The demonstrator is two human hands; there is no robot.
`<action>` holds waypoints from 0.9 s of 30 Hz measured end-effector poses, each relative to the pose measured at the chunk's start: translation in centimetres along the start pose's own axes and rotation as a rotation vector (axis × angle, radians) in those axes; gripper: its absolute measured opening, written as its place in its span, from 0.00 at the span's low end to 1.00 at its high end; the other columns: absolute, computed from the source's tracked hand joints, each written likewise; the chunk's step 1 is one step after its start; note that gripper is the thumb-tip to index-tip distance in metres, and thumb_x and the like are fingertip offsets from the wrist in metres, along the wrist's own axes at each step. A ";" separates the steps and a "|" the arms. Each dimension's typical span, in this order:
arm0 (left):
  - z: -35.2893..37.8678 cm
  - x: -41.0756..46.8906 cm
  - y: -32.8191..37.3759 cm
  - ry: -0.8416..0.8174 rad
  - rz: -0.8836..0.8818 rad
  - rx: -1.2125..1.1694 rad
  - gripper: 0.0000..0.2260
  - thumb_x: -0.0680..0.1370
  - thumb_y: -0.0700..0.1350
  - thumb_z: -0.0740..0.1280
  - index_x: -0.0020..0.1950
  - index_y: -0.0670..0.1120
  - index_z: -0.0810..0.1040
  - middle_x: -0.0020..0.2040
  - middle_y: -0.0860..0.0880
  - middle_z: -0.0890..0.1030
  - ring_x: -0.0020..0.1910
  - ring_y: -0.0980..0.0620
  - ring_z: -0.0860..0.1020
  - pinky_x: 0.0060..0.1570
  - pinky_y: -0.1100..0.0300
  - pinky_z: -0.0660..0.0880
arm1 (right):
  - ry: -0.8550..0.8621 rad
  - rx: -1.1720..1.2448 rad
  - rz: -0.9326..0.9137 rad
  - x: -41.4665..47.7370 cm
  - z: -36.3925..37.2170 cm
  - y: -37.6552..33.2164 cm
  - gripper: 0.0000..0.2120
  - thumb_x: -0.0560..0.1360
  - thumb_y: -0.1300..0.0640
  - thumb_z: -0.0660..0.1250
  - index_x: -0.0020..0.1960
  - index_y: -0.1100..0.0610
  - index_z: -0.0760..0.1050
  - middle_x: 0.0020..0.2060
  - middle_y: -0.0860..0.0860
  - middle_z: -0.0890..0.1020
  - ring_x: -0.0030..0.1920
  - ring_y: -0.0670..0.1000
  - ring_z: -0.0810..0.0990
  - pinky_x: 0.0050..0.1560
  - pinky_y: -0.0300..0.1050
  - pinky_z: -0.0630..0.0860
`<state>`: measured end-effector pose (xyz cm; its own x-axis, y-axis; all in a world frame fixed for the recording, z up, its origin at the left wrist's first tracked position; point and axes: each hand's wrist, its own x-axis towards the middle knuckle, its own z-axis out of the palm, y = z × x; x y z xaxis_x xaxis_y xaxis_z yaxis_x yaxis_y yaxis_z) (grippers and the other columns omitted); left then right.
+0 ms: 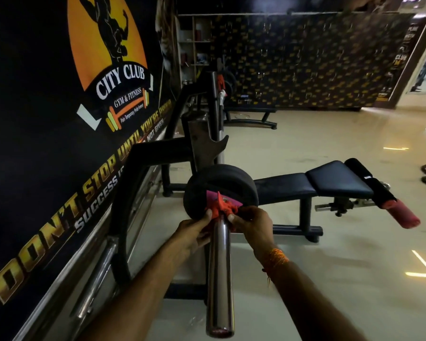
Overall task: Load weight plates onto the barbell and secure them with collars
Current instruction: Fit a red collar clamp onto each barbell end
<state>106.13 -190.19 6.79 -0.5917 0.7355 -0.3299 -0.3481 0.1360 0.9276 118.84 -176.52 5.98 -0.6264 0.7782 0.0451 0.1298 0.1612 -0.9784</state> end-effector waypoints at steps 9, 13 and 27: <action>-0.9 2.6 0.5 -0.115 -0.052 -0.105 0.24 0.78 0.54 0.70 0.66 0.38 0.76 0.57 0.39 0.84 0.58 0.44 0.83 0.57 0.51 0.80 | -0.251 0.075 0.125 1.3 -0.8 -3.4 0.18 0.78 0.47 0.71 0.63 0.56 0.77 0.50 0.55 0.86 0.46 0.50 0.87 0.43 0.40 0.82; -1.1 2.8 0.4 -0.148 -0.040 -0.110 0.28 0.75 0.56 0.71 0.68 0.40 0.75 0.58 0.41 0.84 0.57 0.44 0.83 0.52 0.53 0.81 | -0.342 -0.036 0.297 1.9 -0.3 -6.1 0.30 0.71 0.27 0.65 0.63 0.47 0.74 0.56 0.56 0.84 0.54 0.57 0.84 0.52 0.54 0.84; -0.7 2.9 -0.2 -0.142 -0.096 -0.244 0.22 0.76 0.51 0.71 0.66 0.40 0.76 0.53 0.43 0.86 0.49 0.48 0.86 0.44 0.55 0.79 | -0.292 0.194 0.524 3.4 -0.7 -6.9 0.40 0.65 0.39 0.80 0.70 0.56 0.72 0.59 0.61 0.83 0.58 0.62 0.83 0.59 0.59 0.80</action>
<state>103.91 -188.54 5.52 -0.4461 0.8147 -0.3706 -0.5725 0.0586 0.8178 116.38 -174.57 13.01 -0.7048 0.5218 -0.4806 0.3516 -0.3315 -0.8755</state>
